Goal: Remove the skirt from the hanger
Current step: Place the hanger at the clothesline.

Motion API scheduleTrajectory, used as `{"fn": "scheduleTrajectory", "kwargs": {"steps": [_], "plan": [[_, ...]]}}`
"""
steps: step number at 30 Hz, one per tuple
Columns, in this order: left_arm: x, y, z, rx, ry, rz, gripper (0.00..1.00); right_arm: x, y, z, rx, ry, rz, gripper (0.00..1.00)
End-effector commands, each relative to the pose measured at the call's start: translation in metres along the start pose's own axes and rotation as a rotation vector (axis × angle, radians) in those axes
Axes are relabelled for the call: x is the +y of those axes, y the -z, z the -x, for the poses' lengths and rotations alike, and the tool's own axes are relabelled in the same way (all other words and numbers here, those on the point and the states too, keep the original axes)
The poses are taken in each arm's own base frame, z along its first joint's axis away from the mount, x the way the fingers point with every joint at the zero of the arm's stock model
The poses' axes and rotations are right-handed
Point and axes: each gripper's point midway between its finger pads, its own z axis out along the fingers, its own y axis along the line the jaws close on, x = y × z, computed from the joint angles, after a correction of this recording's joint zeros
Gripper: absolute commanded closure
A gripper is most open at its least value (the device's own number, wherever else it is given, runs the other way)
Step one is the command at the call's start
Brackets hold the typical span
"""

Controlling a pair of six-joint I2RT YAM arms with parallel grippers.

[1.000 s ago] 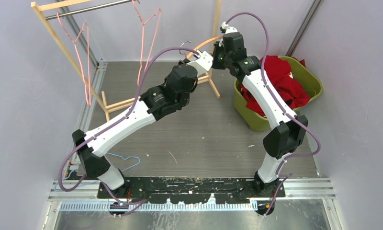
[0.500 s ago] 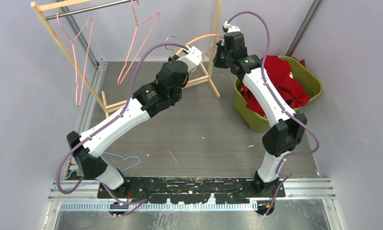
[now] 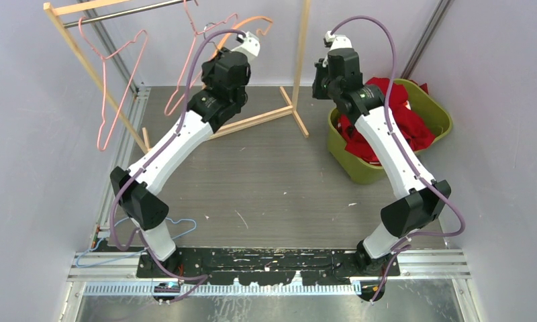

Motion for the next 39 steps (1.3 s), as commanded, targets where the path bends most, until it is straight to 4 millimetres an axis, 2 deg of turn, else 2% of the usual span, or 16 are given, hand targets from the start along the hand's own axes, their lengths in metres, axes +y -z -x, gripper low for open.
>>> {"fn": "scheduleTrajectory", "kwargs": {"steps": [1,7,15,24,35,39], "plan": [[0.055,0.014,0.042,-0.096,0.187,0.113,1.00,-0.004,0.014,0.016,-0.054,0.019,-0.011,0.94],[0.055,0.021,0.055,-0.131,0.212,0.103,1.00,-0.001,0.009,0.015,-0.048,0.009,0.003,0.95],[0.068,0.013,0.083,-0.179,0.252,0.145,1.00,0.000,0.006,0.012,-0.040,0.010,0.007,0.95],[0.065,-0.005,0.089,-0.165,0.282,0.166,1.00,-0.001,0.006,0.010,-0.037,0.017,0.001,0.95],[0.077,-0.031,0.090,-0.155,0.340,0.221,1.00,-0.001,0.003,0.008,-0.030,0.021,0.003,0.95],[0.060,-0.039,0.084,-0.137,0.317,0.194,1.00,-0.003,0.002,0.008,-0.032,0.027,-0.005,0.95]]}}
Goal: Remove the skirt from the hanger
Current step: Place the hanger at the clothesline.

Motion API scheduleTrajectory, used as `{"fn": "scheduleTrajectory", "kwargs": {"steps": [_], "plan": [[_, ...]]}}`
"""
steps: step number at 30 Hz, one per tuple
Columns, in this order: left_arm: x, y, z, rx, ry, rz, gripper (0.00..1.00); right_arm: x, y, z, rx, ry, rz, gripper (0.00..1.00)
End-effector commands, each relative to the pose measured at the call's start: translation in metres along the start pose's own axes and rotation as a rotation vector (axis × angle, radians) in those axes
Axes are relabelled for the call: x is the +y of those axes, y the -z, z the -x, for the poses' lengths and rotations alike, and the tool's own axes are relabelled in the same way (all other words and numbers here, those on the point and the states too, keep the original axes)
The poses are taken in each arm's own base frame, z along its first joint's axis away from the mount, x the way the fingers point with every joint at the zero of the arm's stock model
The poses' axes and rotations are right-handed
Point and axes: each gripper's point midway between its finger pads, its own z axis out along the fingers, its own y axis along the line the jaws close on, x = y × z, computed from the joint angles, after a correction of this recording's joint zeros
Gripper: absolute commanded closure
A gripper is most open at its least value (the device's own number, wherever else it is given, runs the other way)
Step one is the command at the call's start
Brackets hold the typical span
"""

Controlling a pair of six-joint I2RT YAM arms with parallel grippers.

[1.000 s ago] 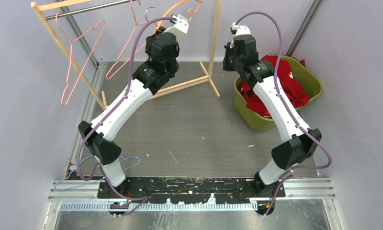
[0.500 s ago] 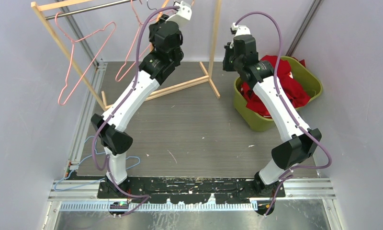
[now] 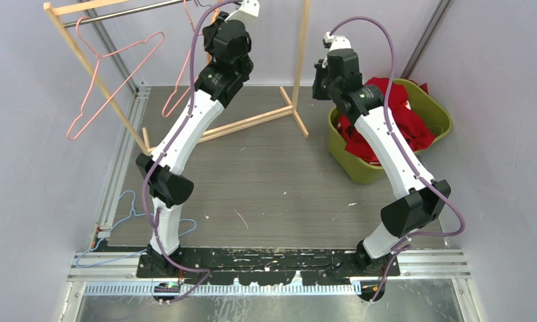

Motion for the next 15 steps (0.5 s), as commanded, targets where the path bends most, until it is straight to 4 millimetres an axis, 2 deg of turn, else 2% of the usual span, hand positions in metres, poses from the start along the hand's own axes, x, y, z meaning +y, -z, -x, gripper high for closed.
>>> {"fn": "scheduleTrajectory", "kwargs": {"steps": [1,7,11,14,15], "plan": [[0.009,-0.002,0.010,-0.027,0.098,0.012,1.00,-0.002,0.002,0.011,-0.039,0.013,-0.004,0.96],[-0.029,-0.004,-0.015,0.020,0.035,-0.077,1.00,-0.004,0.000,0.009,-0.035,0.021,-0.014,0.96],[-0.044,-0.003,-0.026,0.041,-0.002,-0.137,0.98,-0.006,-0.002,0.008,-0.031,0.023,-0.022,0.95],[-0.048,-0.001,-0.029,0.047,-0.004,-0.159,0.66,-0.007,-0.003,0.007,-0.031,0.024,-0.030,0.92],[-0.047,-0.001,-0.029,0.046,-0.003,-0.166,0.61,-0.008,-0.003,0.008,-0.031,0.023,-0.034,0.90]]}}
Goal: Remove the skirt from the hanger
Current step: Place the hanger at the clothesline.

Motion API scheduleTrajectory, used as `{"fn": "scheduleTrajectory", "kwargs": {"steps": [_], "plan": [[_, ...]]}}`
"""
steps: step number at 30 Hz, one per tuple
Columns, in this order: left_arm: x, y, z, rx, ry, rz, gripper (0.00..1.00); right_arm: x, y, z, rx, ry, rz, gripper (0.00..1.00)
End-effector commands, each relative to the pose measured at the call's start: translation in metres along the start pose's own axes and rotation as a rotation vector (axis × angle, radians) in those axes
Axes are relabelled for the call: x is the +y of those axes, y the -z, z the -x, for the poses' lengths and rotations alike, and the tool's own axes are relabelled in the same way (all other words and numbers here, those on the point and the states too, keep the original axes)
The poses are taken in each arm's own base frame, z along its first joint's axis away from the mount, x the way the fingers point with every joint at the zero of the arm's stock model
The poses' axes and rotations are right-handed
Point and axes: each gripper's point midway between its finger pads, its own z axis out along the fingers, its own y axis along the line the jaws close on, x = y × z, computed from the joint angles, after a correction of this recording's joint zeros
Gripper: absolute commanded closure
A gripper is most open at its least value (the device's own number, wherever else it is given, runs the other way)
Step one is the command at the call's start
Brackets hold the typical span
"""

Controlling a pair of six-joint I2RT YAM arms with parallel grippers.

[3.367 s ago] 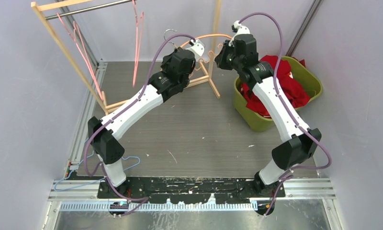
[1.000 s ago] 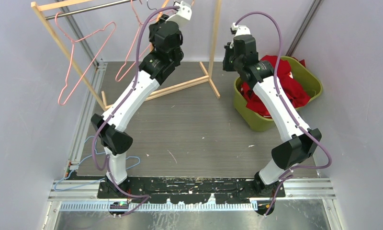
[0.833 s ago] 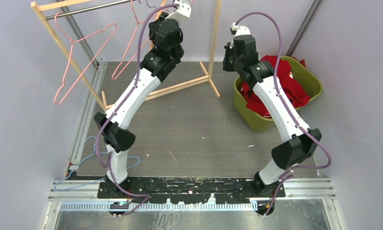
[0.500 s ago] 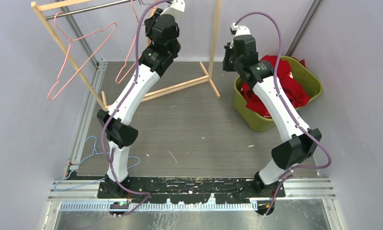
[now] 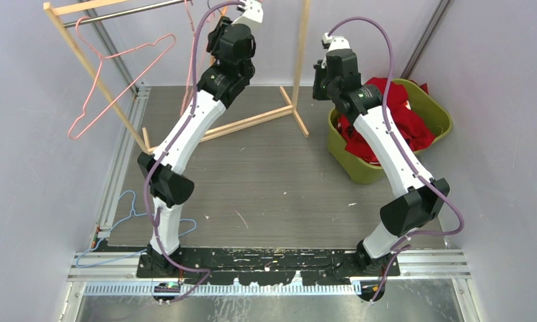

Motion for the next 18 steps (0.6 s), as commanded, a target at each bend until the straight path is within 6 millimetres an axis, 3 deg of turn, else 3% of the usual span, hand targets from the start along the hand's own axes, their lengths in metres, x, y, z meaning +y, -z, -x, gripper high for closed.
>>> {"fn": "scheduleTrajectory", "kwargs": {"steps": [1,9,15,18], "plan": [[-0.018,0.001,-0.017,0.036,-0.036,-0.083,0.58,-0.006,0.000,0.010,-0.038,0.005,-0.028,0.87],[0.006,0.018,0.002,-0.011,0.005,-0.134,0.24,-0.010,-0.001,0.008,-0.038,0.021,-0.044,0.70],[0.017,0.044,0.010,-0.067,0.017,-0.229,0.14,-0.011,-0.002,0.007,-0.036,0.024,-0.052,0.60],[0.021,0.062,0.016,-0.106,0.029,-0.303,0.13,-0.013,-0.002,0.005,-0.033,0.032,-0.056,0.58]]}}
